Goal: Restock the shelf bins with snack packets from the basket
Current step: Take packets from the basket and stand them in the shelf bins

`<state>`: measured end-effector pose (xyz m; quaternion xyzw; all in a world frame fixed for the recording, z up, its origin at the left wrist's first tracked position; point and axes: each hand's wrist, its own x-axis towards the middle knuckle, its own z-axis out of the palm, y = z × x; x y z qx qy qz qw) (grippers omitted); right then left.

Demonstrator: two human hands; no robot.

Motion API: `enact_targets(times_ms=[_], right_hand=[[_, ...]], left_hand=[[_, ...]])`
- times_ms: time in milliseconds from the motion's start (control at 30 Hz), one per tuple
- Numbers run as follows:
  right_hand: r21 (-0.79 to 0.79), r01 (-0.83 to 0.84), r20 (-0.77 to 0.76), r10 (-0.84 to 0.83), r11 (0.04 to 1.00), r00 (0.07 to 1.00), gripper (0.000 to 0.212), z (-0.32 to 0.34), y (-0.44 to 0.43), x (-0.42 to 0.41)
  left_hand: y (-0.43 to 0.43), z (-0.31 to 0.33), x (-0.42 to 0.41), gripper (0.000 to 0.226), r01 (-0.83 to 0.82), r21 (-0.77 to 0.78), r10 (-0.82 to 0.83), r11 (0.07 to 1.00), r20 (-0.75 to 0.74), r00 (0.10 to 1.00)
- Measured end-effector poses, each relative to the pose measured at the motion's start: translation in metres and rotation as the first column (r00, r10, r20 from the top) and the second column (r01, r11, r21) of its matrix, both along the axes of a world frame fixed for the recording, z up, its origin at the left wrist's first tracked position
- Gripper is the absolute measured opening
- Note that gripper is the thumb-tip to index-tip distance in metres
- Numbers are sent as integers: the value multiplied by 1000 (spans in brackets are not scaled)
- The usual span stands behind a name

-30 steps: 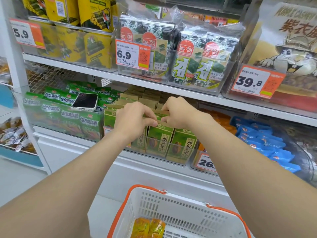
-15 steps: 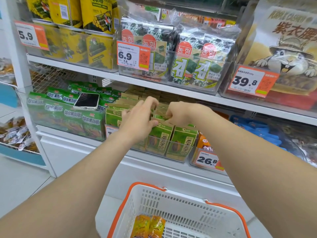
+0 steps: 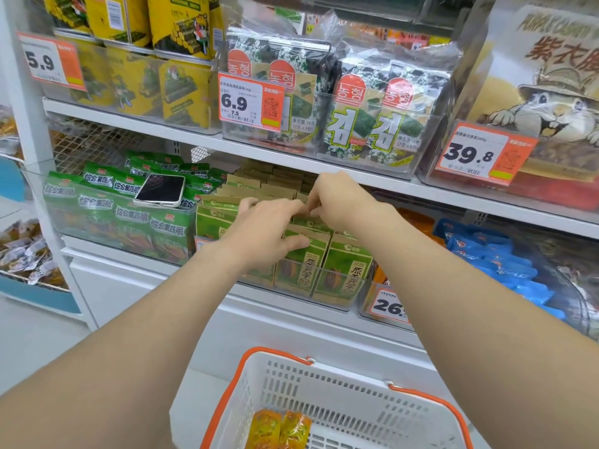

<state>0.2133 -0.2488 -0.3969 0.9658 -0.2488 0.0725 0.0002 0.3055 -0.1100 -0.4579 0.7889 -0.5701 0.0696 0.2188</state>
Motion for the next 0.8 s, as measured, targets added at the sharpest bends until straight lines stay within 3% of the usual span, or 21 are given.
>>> enact_targets(times_ms=[200,333,500,633,800], right_hand=[[-76,68,64,-63,995,996,24,-11,13,-2],[-116,107,131,-92,987,987,22,-19,13,-9],[-45,119,165,-110,992,980,21,-23,16,-7],[15,104,239,-105,994,965,21,-32,15,-17],[-177,16,613,97,984,784,18,-61,38,-56]], left_hand=[[-5,7,-3,22,-37,23,36,999,38,999],[-9,11,-6,19,-71,92,63,993,90,994],[-11,4,-10,25,-148,128,133,981,117,984],[-10,-10,-22,33,-239,-46,243,970,141,960],[-1,-18,-43,36,-268,-345,329,899,131,935]])
